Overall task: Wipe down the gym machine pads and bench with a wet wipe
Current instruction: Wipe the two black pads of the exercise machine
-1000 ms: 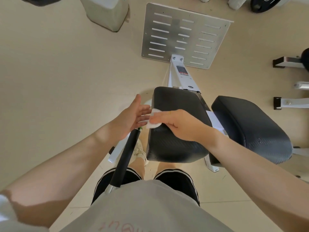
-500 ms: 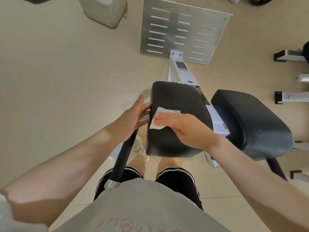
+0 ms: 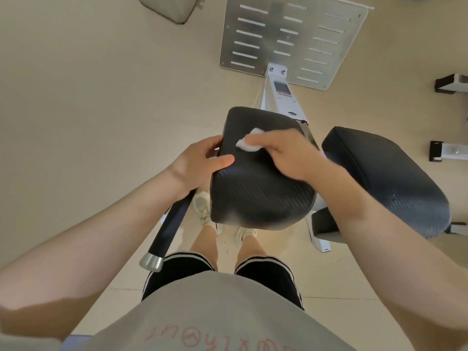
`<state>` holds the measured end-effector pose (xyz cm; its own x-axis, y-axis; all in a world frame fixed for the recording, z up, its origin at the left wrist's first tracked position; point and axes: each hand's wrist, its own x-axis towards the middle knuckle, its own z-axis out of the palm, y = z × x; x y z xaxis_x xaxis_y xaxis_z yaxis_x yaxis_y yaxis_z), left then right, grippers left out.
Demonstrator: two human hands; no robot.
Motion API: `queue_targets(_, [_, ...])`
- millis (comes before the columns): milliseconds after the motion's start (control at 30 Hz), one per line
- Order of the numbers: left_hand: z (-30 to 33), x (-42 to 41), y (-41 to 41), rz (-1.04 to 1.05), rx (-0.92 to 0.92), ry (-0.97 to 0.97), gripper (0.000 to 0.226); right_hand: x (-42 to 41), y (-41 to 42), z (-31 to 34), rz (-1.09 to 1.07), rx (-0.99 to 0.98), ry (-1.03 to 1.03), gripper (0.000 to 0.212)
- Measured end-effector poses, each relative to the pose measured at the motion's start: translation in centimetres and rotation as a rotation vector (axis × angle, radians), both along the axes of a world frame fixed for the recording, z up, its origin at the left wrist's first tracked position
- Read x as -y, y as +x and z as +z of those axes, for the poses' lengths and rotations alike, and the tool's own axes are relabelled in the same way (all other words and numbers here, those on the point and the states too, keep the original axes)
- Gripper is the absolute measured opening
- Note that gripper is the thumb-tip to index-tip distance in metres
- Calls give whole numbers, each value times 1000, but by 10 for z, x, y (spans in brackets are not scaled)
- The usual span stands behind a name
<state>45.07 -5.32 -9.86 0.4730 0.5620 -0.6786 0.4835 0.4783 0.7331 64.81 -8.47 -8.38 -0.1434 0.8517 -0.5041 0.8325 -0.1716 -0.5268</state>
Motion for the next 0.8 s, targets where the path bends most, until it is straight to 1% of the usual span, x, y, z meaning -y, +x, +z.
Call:
queue_targets(67, [4, 1, 2, -22, -4, 25, 35, 25, -9, 15, 97, -68, 102, 39])
queue_targets(133, [8, 5, 3, -4, -13, 48, 36, 42, -10, 17, 137, -135, 131, 40])
queue_targets(233, [12, 13, 7, 114, -89, 94, 55, 33, -2, 8, 148, -136, 127, 40])
queue_targets(300, [12, 19, 11, 115, -202, 228, 56, 14, 6, -3, 85, -125, 85, 41])
queue_targets(367, [12, 26, 12, 109, -272, 368, 45, -3, 19, -18, -39, -116, 7, 45])
queue_targets(433, [13, 34, 13, 105, -278, 461, 38, -14, 33, -31, -168, -88, -60, 48])
queue_targets(500, [16, 43, 13, 78, -278, 512, 41, -16, 41, -33, -210, -53, -100, 48])
queue_targets(567, [23, 51, 15, 46, -258, 528, 50, -7, 37, -19, -154, -77, -66, 46])
queue_targets(633, [27, 57, 18, 5, -249, 530, 61, 15, 28, -2, -25, -163, 27, 40])
queue_targets(733, [29, 67, 23, -9, -330, 528, 76, 59, 19, 13, 214, -194, 159, 39])
queue_targets(800, [29, 73, 28, -4, -366, 520, 82, 69, 25, 13, 231, -177, 196, 40])
